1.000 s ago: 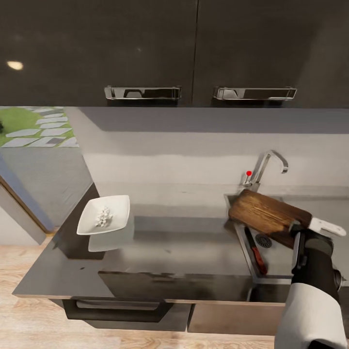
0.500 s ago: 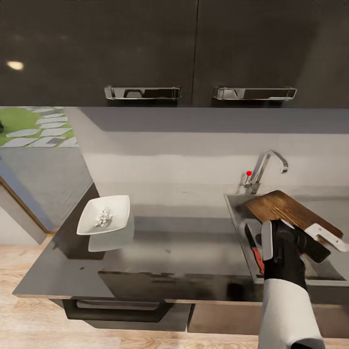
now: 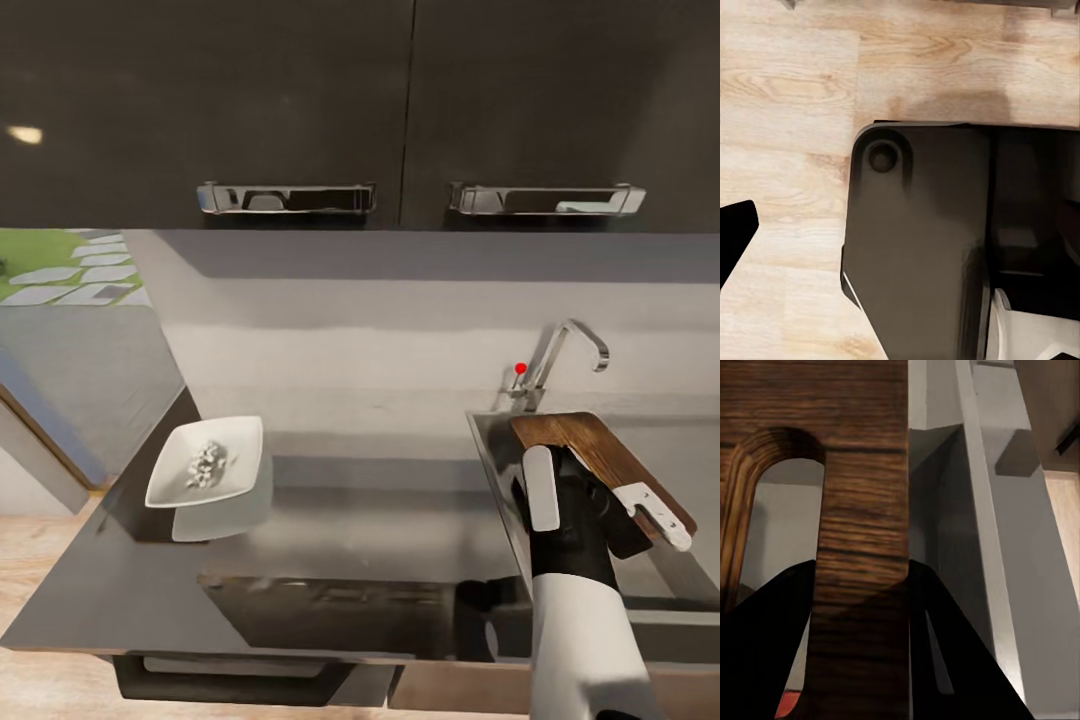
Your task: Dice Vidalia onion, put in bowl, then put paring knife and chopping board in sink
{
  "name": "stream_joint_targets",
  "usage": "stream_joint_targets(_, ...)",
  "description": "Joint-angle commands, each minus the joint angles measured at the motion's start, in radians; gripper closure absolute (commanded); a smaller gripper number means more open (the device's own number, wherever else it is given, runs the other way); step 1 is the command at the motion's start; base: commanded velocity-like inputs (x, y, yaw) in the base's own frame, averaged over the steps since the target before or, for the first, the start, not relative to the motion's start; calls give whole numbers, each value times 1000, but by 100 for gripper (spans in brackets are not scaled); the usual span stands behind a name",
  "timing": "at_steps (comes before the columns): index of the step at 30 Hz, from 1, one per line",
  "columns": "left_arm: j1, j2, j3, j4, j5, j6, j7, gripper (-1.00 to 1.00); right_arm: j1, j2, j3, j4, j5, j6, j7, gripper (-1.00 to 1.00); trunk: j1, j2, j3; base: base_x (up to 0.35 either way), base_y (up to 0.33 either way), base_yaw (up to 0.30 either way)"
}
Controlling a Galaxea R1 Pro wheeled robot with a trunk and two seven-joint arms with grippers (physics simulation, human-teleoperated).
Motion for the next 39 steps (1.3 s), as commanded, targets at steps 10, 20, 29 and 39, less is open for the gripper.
stream_joint_targets(10, 0, 1, -6, 2, 7, -3, 7, -100, -1, 6, -16, 0, -7, 8, -7, 100, 1, -2, -9, 18, 0, 0)
stream_joint_targets(20, 0, 1, -6, 6, 7, -3, 6, -100, -1, 12, -29, 138, -7, -61, 53, 100, 1, -2, -25, 63, 0, 0)
stream_joint_targets(29, 0, 1, -6, 6, 7, -3, 6, -100, -1, 9, -101, 184, -7, -105, 105, 100, 1, -2, -39, 2, -63, 0)
stream_joint_targets(39, 0, 1, -6, 6, 7, -3, 6, -100, -1, 5, -105, 207, -5, -105, 152, 100, 1, -2, -55, 0, -44, 0)
